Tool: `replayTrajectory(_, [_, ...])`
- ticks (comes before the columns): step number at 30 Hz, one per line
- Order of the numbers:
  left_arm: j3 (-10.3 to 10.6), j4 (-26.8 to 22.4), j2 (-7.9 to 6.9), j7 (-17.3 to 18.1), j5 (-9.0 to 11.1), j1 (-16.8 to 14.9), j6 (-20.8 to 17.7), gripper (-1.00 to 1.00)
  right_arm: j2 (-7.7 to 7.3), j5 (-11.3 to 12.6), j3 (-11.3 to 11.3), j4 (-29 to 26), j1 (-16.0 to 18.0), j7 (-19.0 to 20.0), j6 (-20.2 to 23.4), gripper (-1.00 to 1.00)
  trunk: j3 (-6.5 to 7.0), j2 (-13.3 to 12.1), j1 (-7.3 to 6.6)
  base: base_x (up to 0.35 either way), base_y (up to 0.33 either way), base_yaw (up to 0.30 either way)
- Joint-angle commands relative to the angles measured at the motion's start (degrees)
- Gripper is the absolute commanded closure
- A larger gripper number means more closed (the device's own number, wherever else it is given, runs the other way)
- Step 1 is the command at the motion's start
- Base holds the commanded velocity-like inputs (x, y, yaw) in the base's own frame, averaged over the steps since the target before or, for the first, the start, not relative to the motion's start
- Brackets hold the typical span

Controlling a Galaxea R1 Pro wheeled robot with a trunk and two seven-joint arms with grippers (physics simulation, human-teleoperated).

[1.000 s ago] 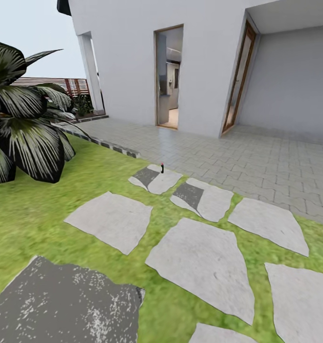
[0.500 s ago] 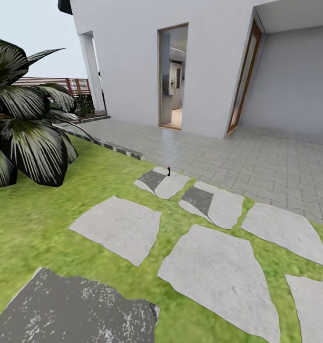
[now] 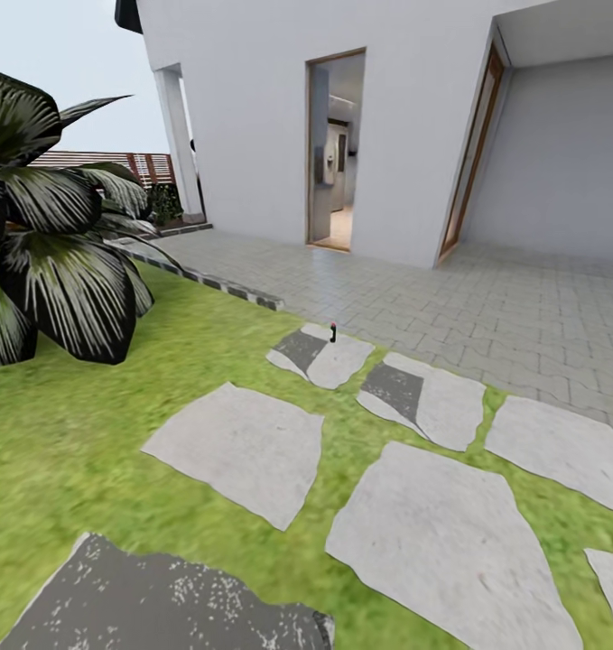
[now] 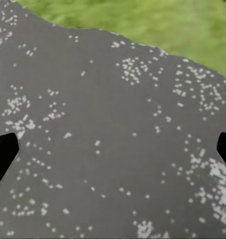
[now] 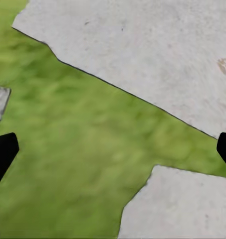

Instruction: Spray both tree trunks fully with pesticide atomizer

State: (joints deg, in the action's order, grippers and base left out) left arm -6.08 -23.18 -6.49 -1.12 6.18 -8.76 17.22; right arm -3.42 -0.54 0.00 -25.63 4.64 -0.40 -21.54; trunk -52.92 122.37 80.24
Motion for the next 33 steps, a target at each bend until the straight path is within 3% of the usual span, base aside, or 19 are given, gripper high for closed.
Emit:
replayTrajectory(1, [0.19,0.06,-0.02,-0.02,0.59,-0.03,0.18,-1.00,-0.01,-0.06,0.00,0.02,0.02,-0.04,-0.17,-1.00,-0.05,0.02,0.01,0.240,0.251,0.000])
replayTrajectory(33, [0.19,0.12,-0.02,-0.02,0.52,-0.03,0.18,-1.00,-0.01,-0.08,0.00,0.05,0.02,-0.04,-0.17,-1.00,-0.05,0.02,0.01,0.268,0.231,0.000])
